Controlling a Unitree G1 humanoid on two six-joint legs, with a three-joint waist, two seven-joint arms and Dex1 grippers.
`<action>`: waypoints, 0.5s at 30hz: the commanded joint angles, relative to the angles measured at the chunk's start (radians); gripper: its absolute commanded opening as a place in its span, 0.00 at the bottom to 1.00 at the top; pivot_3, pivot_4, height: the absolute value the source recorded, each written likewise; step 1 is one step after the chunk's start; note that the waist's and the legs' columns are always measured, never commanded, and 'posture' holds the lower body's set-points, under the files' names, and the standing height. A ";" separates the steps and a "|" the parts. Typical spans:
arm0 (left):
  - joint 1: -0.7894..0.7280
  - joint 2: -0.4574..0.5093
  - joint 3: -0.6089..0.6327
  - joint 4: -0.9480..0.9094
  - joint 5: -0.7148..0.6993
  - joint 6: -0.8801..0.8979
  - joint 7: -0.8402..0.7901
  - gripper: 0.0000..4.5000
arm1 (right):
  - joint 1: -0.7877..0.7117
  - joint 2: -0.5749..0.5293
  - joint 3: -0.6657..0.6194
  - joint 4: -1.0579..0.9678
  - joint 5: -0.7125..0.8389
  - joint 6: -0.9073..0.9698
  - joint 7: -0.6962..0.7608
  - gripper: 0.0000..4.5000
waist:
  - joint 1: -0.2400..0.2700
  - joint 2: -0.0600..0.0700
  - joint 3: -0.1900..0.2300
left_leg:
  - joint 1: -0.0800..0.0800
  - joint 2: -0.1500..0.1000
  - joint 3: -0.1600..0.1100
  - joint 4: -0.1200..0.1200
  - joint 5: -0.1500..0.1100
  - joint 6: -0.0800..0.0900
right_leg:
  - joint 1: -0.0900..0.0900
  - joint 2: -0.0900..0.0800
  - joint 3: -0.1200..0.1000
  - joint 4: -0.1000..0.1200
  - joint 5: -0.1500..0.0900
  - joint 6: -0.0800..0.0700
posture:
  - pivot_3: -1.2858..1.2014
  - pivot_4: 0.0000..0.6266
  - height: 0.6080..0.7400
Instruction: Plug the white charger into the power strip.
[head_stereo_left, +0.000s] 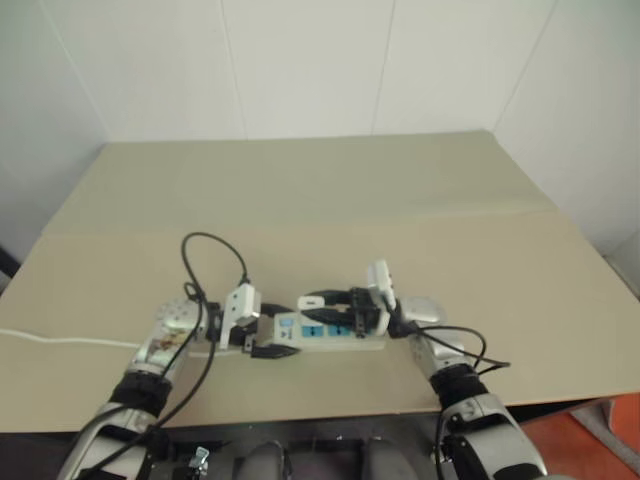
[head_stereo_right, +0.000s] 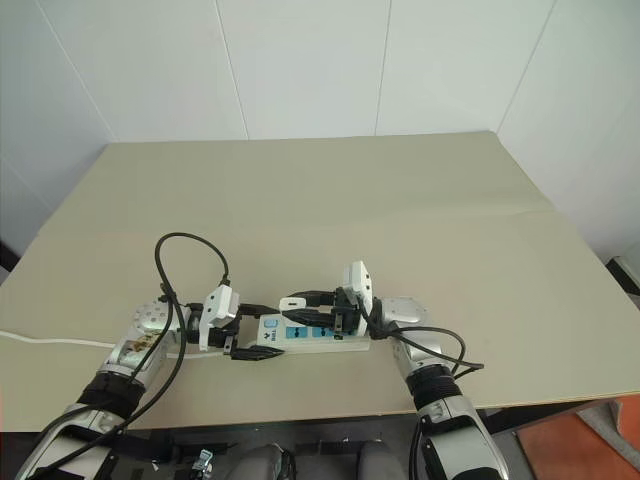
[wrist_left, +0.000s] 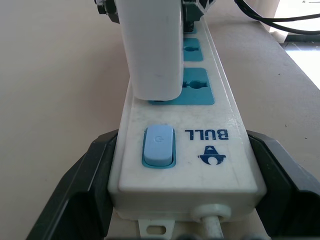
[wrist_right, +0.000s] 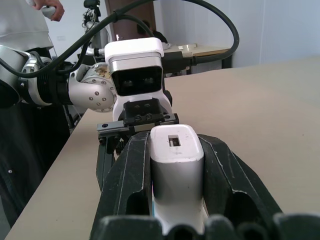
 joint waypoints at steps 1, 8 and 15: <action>0.015 0.005 -0.021 0.036 0.054 0.008 0.003 0.73 | 0.013 0.001 0.023 0.030 -0.032 -0.025 0.020 0.25 | 0.000 0.000 0.000 | 0.000 0.000 0.000 0.000 0.000 0.000 | 0.000 0.000 0.000 0.000 0.000 0.000 | 0.52 0.24 1.00; 0.013 0.011 -0.023 0.031 0.058 0.005 -0.001 0.73 | 0.007 0.005 0.045 0.117 -0.090 -0.102 0.006 0.25 | -0.002 0.000 0.000 | 0.003 0.000 0.000 -0.001 0.000 0.000 | 0.002 0.000 0.000 0.000 0.000 0.000 | 0.52 0.24 1.00; 0.013 0.009 -0.022 0.022 0.058 0.010 -0.005 0.73 | -0.018 0.002 0.069 0.196 -0.120 -0.064 -0.011 0.25 | -0.005 -0.001 -0.001 | 0.007 0.002 0.000 -0.002 0.000 0.000 | 0.004 0.000 0.001 0.000 0.000 0.000 | 0.52 0.24 1.00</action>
